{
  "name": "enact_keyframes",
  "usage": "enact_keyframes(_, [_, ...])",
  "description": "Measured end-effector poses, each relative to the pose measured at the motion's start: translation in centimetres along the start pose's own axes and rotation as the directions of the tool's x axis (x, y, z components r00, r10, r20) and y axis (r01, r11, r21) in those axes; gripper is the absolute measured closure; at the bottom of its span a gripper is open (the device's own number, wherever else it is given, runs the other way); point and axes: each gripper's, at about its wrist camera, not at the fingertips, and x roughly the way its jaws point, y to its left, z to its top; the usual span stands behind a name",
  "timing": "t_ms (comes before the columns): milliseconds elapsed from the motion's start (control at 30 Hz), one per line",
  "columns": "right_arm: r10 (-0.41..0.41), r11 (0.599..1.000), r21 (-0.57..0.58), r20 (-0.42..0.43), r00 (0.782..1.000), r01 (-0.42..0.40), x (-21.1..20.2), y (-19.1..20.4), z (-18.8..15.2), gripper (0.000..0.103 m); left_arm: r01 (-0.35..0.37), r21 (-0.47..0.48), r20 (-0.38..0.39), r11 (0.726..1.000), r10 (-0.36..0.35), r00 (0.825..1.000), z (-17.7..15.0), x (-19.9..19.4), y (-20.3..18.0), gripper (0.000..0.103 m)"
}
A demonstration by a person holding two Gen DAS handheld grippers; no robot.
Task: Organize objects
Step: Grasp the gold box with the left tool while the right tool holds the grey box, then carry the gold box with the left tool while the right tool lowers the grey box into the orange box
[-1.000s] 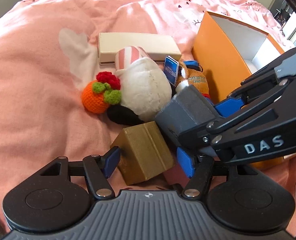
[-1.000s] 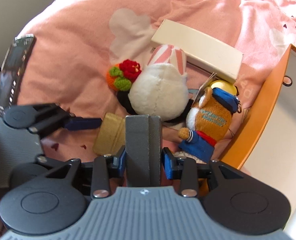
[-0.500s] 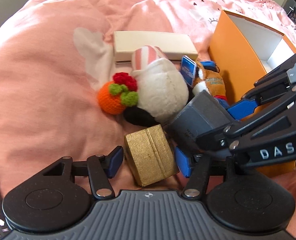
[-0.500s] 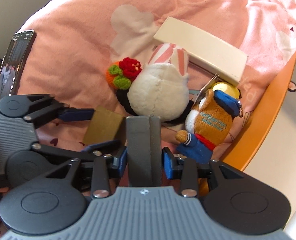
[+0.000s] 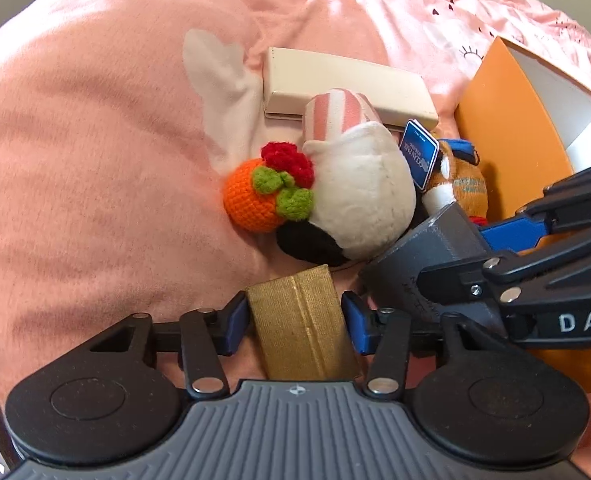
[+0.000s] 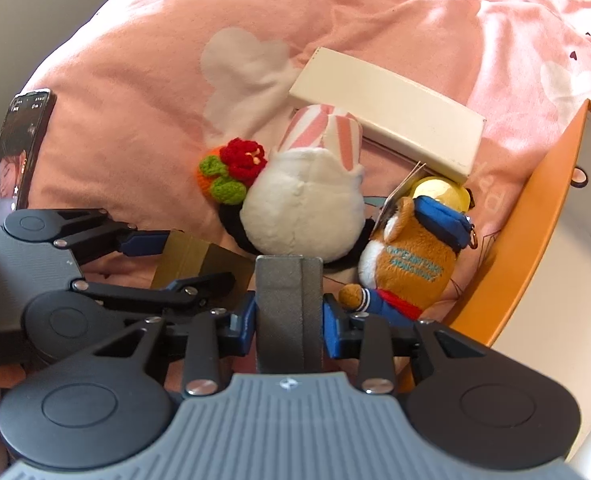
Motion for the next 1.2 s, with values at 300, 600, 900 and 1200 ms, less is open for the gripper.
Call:
enact_keyframes(300, [0.005,1.0,-0.02,0.046,0.999,-0.004,-1.7,0.7,-0.9,0.068,0.053,0.023,0.04,0.998,-0.054,0.998,-0.8,-2.3,0.2,0.049])
enact_keyframes(600, [-0.031,0.999,-0.021,0.168,0.985,0.035,-8.1,0.9,-2.3,0.068,0.185,0.058,0.125,0.981,-0.191,0.974,0.2,-6.8,-0.1,0.05])
enact_keyframes(900, [-0.152,0.978,0.187,0.333,0.931,0.093,-16.5,-2.0,-6.1,0.068,0.322,0.154,0.218,0.934,-0.35,0.911,2.8,-10.0,-4.0,0.05])
enact_keyframes(1200, [-0.298,0.855,0.486,0.171,0.939,0.183,-14.5,-8.6,-12.6,0.068,0.452,0.255,0.138,0.855,-0.495,0.858,3.7,-8.6,-10.0,0.05])
